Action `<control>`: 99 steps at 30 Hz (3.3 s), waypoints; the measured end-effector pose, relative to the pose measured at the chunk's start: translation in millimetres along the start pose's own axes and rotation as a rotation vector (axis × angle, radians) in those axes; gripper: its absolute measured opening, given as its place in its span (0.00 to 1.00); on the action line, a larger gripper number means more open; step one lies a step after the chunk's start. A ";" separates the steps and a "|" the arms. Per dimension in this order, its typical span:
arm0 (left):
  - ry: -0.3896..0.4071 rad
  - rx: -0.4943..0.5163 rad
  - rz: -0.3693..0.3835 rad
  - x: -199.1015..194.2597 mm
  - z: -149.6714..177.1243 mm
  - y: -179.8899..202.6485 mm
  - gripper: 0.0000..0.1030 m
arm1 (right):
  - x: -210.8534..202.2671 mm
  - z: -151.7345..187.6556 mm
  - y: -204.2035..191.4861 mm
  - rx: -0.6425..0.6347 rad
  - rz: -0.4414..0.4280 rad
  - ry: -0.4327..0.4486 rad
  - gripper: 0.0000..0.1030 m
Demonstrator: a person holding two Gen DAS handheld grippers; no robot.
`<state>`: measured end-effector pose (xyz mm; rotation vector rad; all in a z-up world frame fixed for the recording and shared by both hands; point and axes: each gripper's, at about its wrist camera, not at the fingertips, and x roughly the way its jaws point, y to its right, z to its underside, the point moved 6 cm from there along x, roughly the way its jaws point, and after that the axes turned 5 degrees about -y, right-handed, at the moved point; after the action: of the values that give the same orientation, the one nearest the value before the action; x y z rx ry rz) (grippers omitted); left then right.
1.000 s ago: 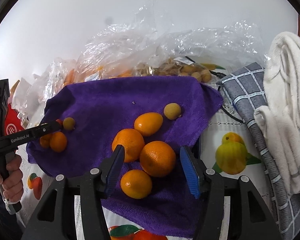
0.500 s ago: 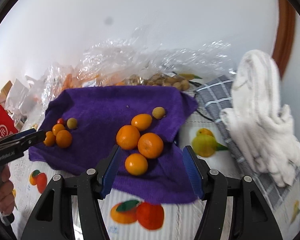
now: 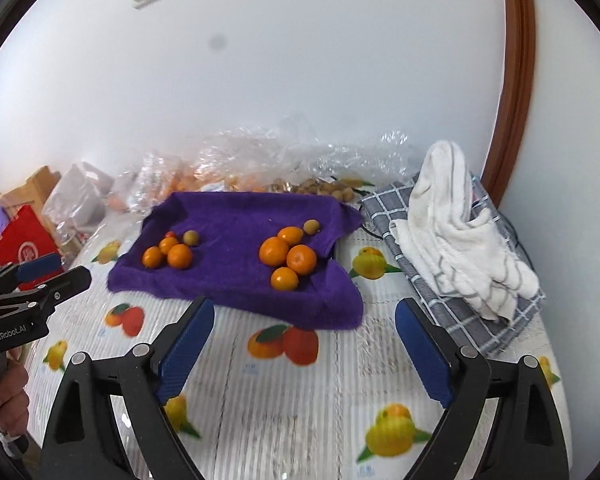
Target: Organize fruits
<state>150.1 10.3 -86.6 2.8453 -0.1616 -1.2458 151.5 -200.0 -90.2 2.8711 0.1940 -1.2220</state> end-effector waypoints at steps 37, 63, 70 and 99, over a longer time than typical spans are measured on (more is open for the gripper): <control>0.127 -0.037 -0.030 -95.3 52.6 17.8 0.92 | -97.9 64.7 8.7 0.038 0.056 0.100 1.00; 0.125 -0.029 -0.035 -94.8 56.5 21.1 0.92 | -94.5 68.2 13.1 0.059 0.056 0.097 1.00; 0.121 -0.033 -0.035 -93.8 56.9 19.7 0.92 | -90.8 70.4 12.2 0.053 0.054 0.094 1.00; 0.125 -0.031 -0.044 -93.5 55.5 18.5 0.92 | -86.9 69.7 9.6 0.056 0.055 0.090 1.00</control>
<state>44.8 2.7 -54.6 2.9041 -0.0757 -1.0634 43.1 -223.3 -76.5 2.9600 0.0827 -1.1080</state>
